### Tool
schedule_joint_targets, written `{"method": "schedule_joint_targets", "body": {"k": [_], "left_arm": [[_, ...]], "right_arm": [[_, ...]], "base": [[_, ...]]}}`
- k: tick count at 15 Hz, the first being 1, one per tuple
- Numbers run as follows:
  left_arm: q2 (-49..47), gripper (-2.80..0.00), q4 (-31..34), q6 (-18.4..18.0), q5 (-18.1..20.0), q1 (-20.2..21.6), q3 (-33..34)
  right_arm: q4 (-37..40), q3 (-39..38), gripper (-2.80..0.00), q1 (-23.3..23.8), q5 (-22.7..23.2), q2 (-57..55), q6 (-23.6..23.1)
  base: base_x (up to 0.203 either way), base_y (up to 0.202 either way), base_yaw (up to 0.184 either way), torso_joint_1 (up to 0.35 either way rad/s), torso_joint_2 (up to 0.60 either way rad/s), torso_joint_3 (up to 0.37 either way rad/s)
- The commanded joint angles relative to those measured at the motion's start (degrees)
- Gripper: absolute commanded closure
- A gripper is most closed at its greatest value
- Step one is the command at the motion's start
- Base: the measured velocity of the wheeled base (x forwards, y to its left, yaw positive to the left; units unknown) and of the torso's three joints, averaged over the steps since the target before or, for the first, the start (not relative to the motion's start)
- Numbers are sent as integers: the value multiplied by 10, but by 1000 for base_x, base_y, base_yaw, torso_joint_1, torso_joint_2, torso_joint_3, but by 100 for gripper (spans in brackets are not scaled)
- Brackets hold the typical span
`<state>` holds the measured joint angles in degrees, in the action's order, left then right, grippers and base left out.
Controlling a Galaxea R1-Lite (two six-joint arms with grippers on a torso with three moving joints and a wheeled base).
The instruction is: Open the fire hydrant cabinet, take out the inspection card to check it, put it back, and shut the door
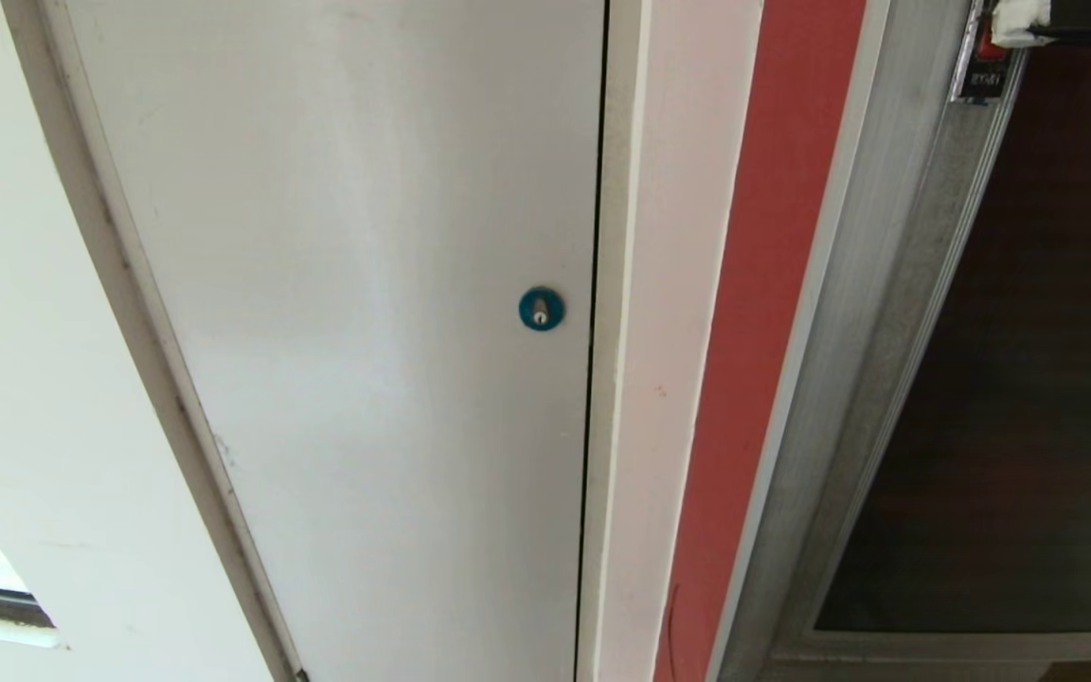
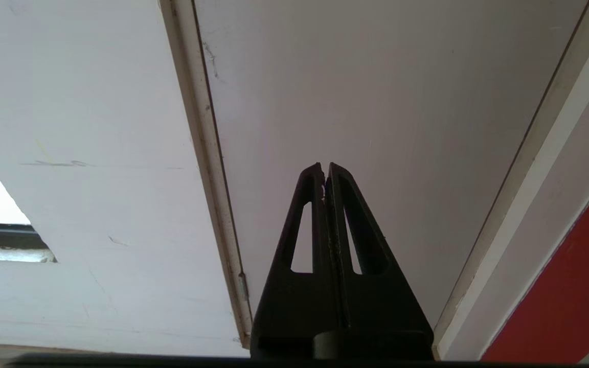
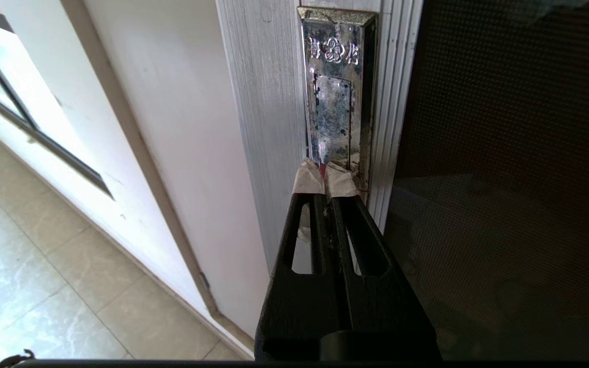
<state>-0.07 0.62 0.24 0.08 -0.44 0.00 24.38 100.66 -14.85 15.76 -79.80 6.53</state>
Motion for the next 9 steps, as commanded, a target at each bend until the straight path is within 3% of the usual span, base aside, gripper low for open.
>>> {"method": "schedule_joint_targets", "body": {"k": [1,9], "left_arm": [[0,0,0,0,0,0,0],[0,0,0,0,0,0,0]], "right_arm": [[-3,1,0,0,1,-2,1],[-4,4,0,-7,19,47,1]], "base": [[0,0,0,0,0,0],[0,0,0,0,0,0]]}}
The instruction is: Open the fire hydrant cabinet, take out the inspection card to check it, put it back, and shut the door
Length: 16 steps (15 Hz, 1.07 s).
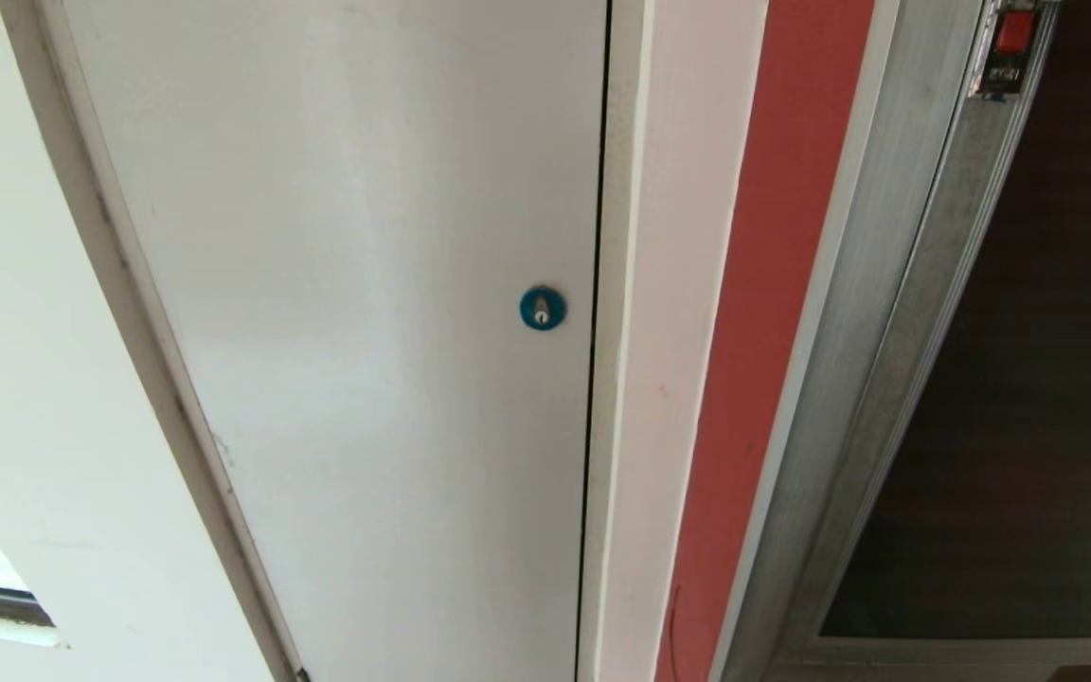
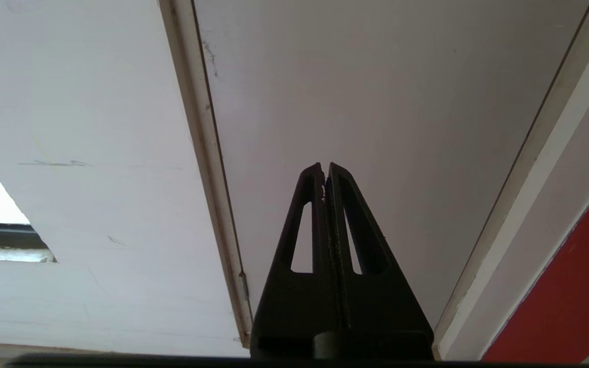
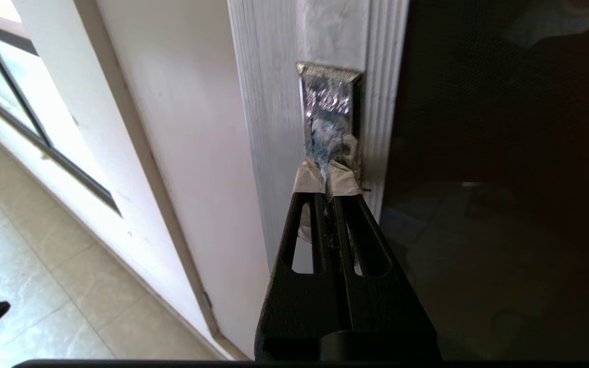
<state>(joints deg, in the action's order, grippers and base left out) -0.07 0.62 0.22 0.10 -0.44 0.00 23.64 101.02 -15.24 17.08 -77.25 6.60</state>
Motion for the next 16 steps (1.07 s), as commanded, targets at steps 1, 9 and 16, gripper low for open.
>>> {"method": "schedule_joint_targets", "body": {"k": [1,9,16], "left_arm": [[0,0,0,0,0,0,0],[0,0,0,0,0,0,0],[0,0,0,0,0,0,0]], "right_arm": [[4,-1,0,-9,11,38,1],[9,-35,0,-14,6,153,3],[6,-154,0,40,-20,308,3]], "base": [[0,0,0,0,0,0],[0,0,0,0,0,0],[0,0,0,0,0,0]]}}
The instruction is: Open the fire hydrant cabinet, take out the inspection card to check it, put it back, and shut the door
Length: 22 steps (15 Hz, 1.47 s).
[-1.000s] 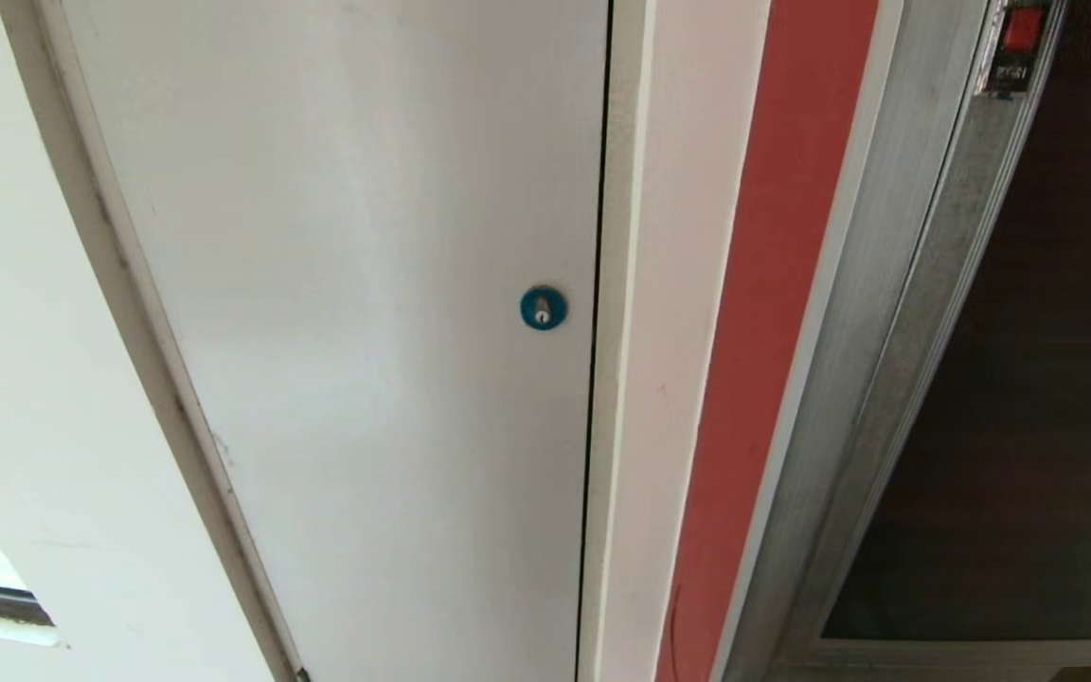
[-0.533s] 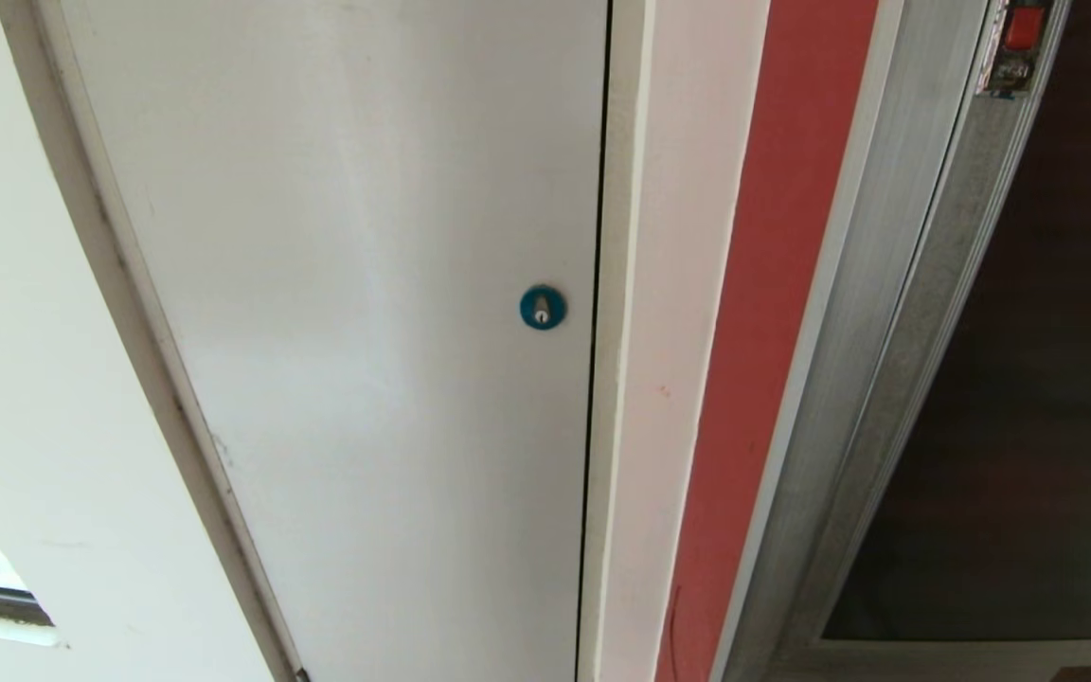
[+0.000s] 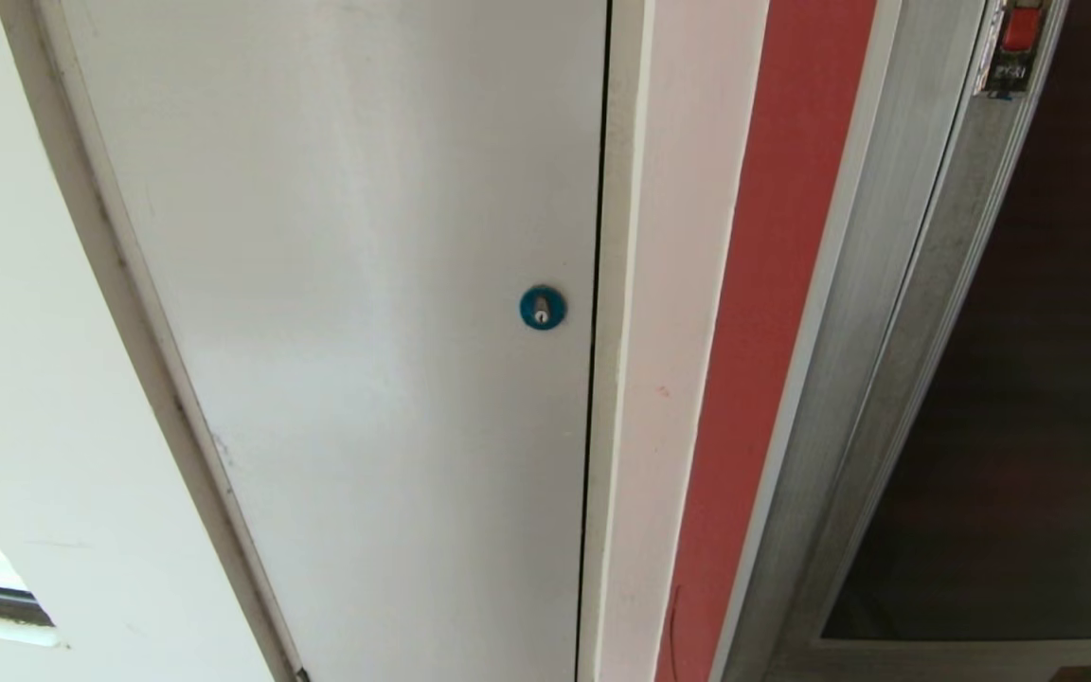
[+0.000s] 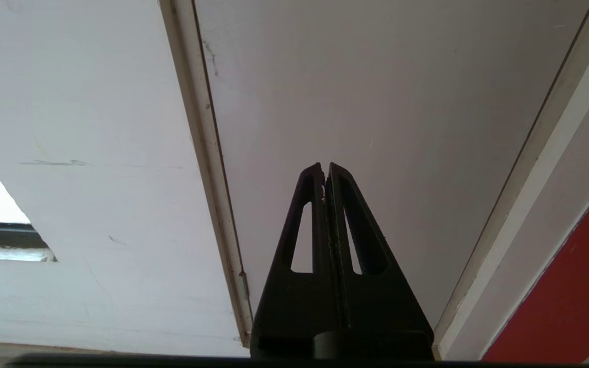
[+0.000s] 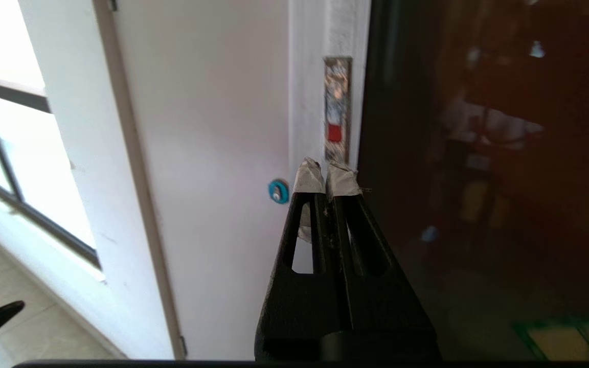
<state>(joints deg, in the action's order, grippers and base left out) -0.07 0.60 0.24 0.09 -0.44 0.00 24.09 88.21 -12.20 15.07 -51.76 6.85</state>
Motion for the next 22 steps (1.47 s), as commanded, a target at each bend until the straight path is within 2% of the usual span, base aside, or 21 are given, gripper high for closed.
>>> {"method": "schedule_joint_targets", "body": {"k": [1,5,9,17,19,22], "left_arm": [[0,0,0,0,0,0,0],[0,0,0,0,0,0,0],[0,0,0,0,0,0,0],[0,0,0,0,0,0,0],[0,0,0,0,0,0,0],[0,0,0,0,0,0,0]], "right_arm": [[2,-45,0,21,-6,77,0],[3,-122,0,70,-16,183,0],[5,-228,0,91,-21,298,-1],[-2,-509,0,120,-21,497,-2],[-28,-588,0,121,-44,512,0],[-149,-729,0,122,-94,516,-2]], "base": [[0,0,0,0,0,0],[0,0,0,0,0,0],[0,0,0,0,0,0],[0,0,0,0,0,0],[0,0,0,0,0,0],[0,0,0,0,0,0]]}}
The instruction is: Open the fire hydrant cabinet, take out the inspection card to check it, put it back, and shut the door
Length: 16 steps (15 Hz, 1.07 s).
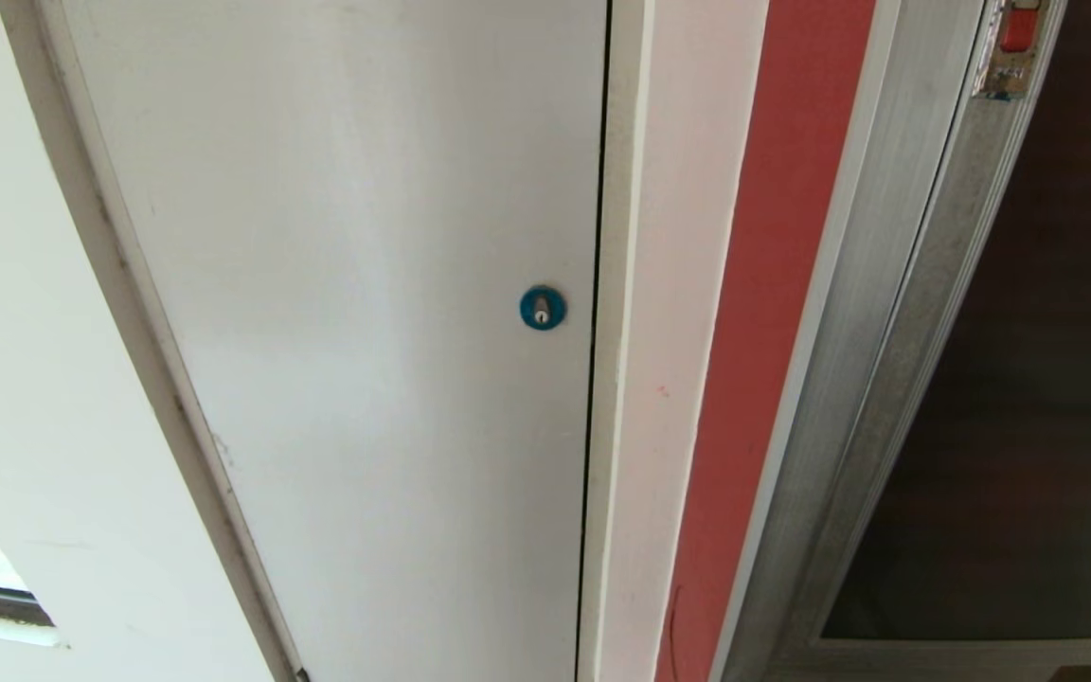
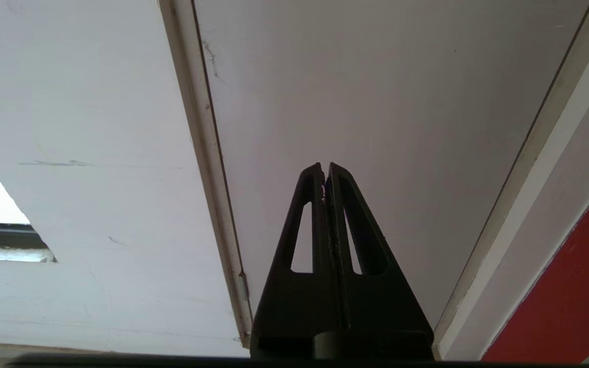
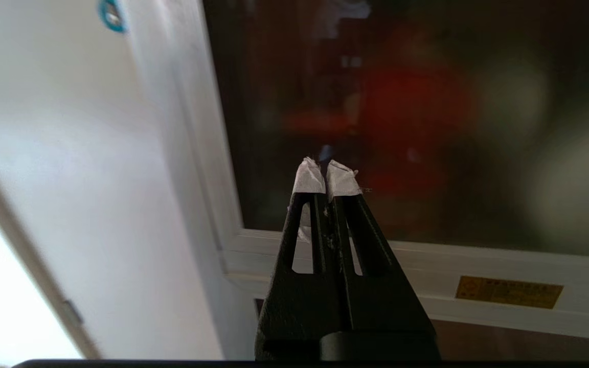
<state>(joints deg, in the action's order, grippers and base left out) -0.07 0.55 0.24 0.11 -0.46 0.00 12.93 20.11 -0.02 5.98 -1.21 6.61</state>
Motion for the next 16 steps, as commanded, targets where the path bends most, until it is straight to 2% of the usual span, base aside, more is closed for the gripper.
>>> {"method": "schedule_joint_targets", "body": {"k": [1,3,5,7,9,16], "left_arm": [[0,0,0,0,0,0,0],[0,0,1,0,0,0,0],[0,0,1,0,0,0,0],[0,0,0,0,0,0,0],[0,0,0,0,0,0,0],[0,0,0,0,0,0,0]], "right_arm": [[-94,-96,0,1,-10,11,-3],[-165,-158,0,2,-18,12,-19],[-180,-187,0,3,-34,12,-43],[-175,-199,0,4,-38,12,-62],[-128,-202,0,4,-54,12,-83],[-128,-201,0,4,-54,11,-81]], "base": [[0,0,0,0,0,0],[0,0,0,0,0,0],[0,0,0,0,0,0],[0,0,0,0,0,0],[0,0,0,0,0,0],[0,0,0,0,0,0]]}}
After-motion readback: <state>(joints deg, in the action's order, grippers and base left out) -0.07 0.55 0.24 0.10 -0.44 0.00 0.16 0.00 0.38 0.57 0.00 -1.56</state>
